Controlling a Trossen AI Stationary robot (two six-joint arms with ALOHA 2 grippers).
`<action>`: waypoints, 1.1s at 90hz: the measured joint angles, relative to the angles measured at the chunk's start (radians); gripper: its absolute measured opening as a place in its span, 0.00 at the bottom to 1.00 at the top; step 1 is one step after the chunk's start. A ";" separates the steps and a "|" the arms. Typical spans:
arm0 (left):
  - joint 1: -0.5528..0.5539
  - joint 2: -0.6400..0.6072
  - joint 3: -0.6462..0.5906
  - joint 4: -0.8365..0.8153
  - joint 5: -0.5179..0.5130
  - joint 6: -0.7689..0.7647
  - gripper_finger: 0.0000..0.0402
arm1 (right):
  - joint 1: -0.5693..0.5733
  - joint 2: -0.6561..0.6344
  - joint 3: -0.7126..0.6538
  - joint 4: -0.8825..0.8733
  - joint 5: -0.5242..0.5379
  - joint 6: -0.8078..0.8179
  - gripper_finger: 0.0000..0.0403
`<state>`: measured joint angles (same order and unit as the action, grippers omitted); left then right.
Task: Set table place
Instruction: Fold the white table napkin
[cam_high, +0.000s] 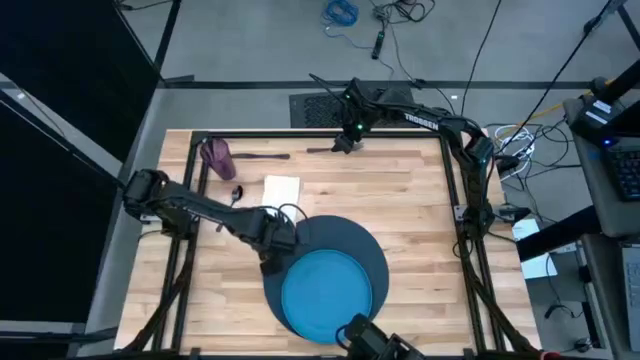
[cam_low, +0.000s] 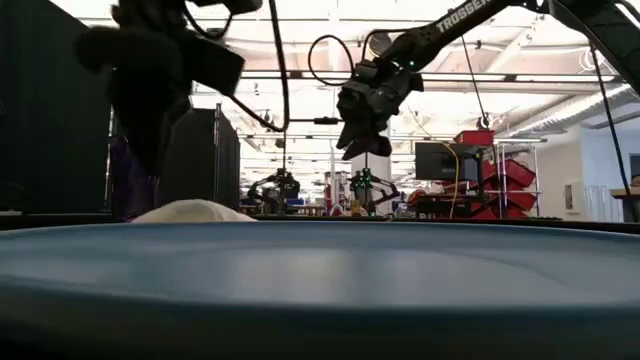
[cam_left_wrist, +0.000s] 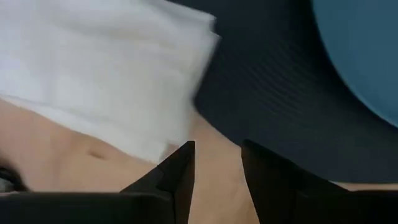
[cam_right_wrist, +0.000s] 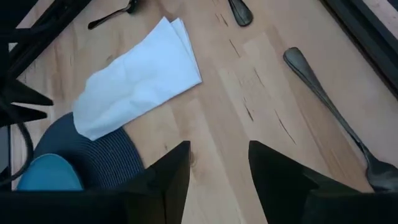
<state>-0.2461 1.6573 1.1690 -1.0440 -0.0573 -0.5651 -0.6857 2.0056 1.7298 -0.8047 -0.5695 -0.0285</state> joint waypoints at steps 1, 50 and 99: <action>-0.003 0.000 -0.002 0.003 0.000 -0.003 0.29 | 0.000 0.000 0.000 0.000 0.000 -0.001 0.37; -0.062 -0.115 -0.218 0.193 -0.177 0.047 0.29 | 0.000 0.000 0.000 -0.023 0.000 -0.014 0.37; -0.047 -0.108 -0.311 0.299 -0.214 0.136 0.29 | 0.000 0.000 0.000 -0.012 0.000 -0.017 0.37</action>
<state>-0.2929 1.5497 0.8577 -0.7452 -0.2716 -0.4290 -0.6853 2.0056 1.7294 -0.8165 -0.5692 -0.0460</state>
